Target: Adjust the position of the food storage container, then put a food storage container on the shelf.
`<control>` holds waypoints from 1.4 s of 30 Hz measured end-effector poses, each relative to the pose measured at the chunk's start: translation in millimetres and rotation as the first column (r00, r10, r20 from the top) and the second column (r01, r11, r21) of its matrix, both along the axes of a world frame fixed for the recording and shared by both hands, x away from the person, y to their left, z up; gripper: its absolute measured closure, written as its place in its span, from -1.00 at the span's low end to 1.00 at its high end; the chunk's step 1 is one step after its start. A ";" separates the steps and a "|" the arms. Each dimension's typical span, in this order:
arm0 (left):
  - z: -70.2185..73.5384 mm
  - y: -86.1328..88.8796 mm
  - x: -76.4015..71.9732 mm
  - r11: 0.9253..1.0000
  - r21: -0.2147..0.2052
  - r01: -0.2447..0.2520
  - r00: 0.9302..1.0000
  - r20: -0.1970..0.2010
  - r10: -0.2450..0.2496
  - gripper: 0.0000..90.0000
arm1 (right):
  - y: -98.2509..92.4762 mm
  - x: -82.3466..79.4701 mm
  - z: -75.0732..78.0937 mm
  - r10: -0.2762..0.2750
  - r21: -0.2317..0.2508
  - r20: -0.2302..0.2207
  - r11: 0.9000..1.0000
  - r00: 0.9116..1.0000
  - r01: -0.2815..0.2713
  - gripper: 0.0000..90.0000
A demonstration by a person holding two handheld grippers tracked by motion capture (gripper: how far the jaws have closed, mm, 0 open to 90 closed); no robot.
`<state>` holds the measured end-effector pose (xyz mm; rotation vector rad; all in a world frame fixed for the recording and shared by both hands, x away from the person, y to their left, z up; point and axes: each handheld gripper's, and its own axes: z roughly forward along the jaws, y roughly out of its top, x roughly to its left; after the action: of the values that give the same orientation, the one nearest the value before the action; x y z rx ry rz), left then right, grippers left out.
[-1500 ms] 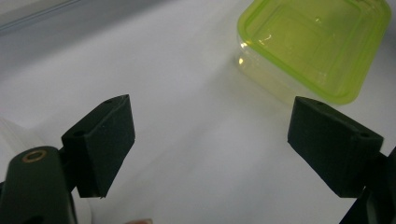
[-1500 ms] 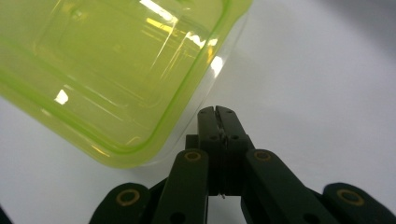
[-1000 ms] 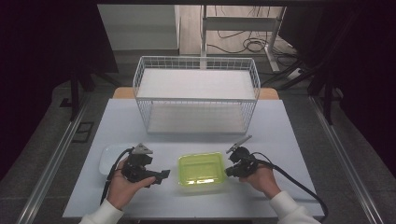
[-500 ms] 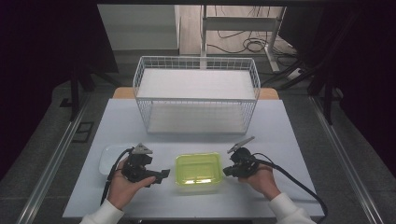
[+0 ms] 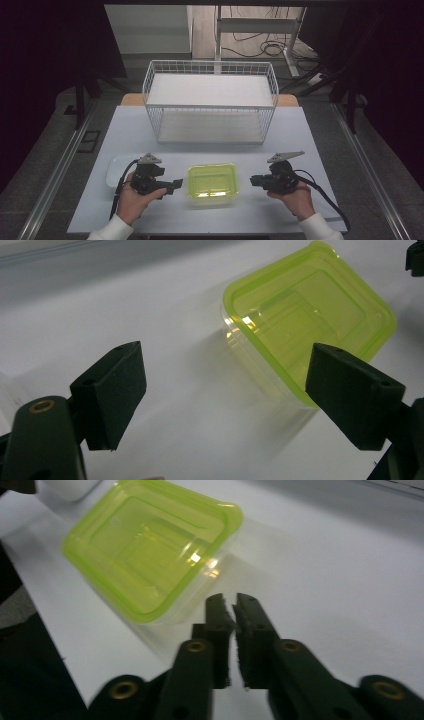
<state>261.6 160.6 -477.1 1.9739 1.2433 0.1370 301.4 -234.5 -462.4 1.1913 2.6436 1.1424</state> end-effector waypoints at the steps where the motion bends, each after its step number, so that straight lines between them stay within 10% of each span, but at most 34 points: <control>1: 0.0 0.0 0.0 1.000 0.000 0.000 1.000 0.000 0.000 -0.64 | 0.0 0.0 0.0 0.000 0.000 0.000 1.000 1.000 0.000 0.70; 12: 1.2 3.6 -0.6 0.998 -0.053 -0.014 1.000 -0.025 0.012 -0.65 | 2.5 -8.3 -2.9 -0.066 0.085 0.033 0.994 0.997 0.063 -0.23; 24: -1.5 -2.8 5.8 0.995 -0.099 -0.020 0.998 -0.061 0.014 -0.65 | 5.1 -6.9 -4.8 -0.096 0.156 -0.006 0.983 0.995 0.096 -0.37; 37: -8.5 -10.8 18.5 0.989 -0.143 -0.037 0.993 -0.119 0.020 -0.50 | 15.0 11.8 -19.4 -0.076 0.180 -0.102 0.979 0.992 0.093 -0.09; 42: -11.6 -11.4 19.7 0.974 -0.219 -0.060 0.987 -0.158 0.025 -0.37 | 19.5 17.7 -26.0 -0.075 0.196 -0.147 0.975 0.986 0.103 -0.07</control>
<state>281.3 149.2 -488.7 1.7903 1.3382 -0.1325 319.2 -215.0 -488.3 1.4588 2.5880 1.3897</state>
